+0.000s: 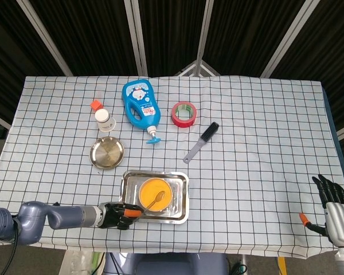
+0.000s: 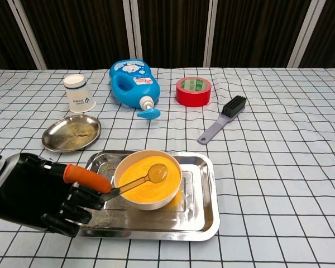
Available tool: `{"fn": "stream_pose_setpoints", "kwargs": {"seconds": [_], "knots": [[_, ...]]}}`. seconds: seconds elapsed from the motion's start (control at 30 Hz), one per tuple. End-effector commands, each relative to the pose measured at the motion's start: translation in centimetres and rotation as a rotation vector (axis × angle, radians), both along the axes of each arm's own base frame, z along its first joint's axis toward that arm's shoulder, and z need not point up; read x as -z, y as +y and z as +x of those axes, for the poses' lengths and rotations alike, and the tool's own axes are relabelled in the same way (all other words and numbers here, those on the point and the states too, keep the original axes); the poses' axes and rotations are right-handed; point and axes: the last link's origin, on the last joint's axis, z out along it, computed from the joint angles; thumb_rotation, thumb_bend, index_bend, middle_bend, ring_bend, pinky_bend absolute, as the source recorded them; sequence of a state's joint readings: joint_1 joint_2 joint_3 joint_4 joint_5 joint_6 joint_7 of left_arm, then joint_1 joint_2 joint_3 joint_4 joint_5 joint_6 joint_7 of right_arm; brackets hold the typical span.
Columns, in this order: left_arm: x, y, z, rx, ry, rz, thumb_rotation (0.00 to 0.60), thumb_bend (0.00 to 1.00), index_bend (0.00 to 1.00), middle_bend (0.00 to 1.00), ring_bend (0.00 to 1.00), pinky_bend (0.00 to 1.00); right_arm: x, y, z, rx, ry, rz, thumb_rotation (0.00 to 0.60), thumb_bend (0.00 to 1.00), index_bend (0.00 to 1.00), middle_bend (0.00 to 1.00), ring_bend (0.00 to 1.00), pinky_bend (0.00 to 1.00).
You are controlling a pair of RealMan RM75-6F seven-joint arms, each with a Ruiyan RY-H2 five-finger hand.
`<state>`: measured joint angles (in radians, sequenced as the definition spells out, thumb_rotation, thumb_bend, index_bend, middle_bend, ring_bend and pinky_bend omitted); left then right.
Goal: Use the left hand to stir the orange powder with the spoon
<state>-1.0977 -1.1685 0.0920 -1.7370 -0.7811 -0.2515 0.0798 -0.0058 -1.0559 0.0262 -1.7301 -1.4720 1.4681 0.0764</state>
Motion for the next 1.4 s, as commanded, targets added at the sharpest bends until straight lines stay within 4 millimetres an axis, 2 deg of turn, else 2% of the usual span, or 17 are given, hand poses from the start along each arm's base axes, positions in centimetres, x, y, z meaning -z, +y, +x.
{"fn": "stream_pose_setpoints", "kwargs": {"seconds": [0.03,0.27,0.43,0.6,1.0,1.4], "knots": [[-0.7,0.7,-1.1,0.004,-0.007,-0.055,0.6,0.52,0.45,0.76,0.78,0.87,0.0,0.0,0.0,0.0,0.001,0.0,0.6,0.31,0.0,0.0,0.0,0.0],[-1.0,1.3,-2.2,-0.026,-0.019,-0.09,0.6,0.37,0.41,0.75,0.78,0.87,0.0,0.0,0.0,0.001,0.001,0.0,0.6,0.31,0.0,0.0,0.0,0.0],[-1.3,1.6,-2.4,-0.024,-0.027,-0.088,0.6,0.23,0.37,0.73,0.76,0.87,0.0,0.0,0.0,0.002,0.001,-0.001,0.6,0.31,0.0,0.0,0.0,0.0],[-1.9,2.0,-2.7,-0.022,-0.021,-0.071,0.6,0.15,0.34,0.72,0.76,0.87,0.0,0.0,0.0,0.002,0.001,-0.001,0.6,0.31,0.0,0.0,0.0,0.0],[-3.3,2.3,-3.5,-0.018,-0.01,-0.03,0.6,0.06,0.28,0.68,0.74,0.87,0.0,0.0,0.0,0.004,-0.001,-0.002,0.6,0.31,0.0,0.0,0.0,0.0],[-5.5,2.1,-5.4,-0.027,0.02,0.005,0.6,0.0,0.23,0.65,0.72,0.86,0.0,0.0,0.0,0.006,-0.002,0.001,0.6,0.31,0.0,0.0,0.0,0.0]]}}
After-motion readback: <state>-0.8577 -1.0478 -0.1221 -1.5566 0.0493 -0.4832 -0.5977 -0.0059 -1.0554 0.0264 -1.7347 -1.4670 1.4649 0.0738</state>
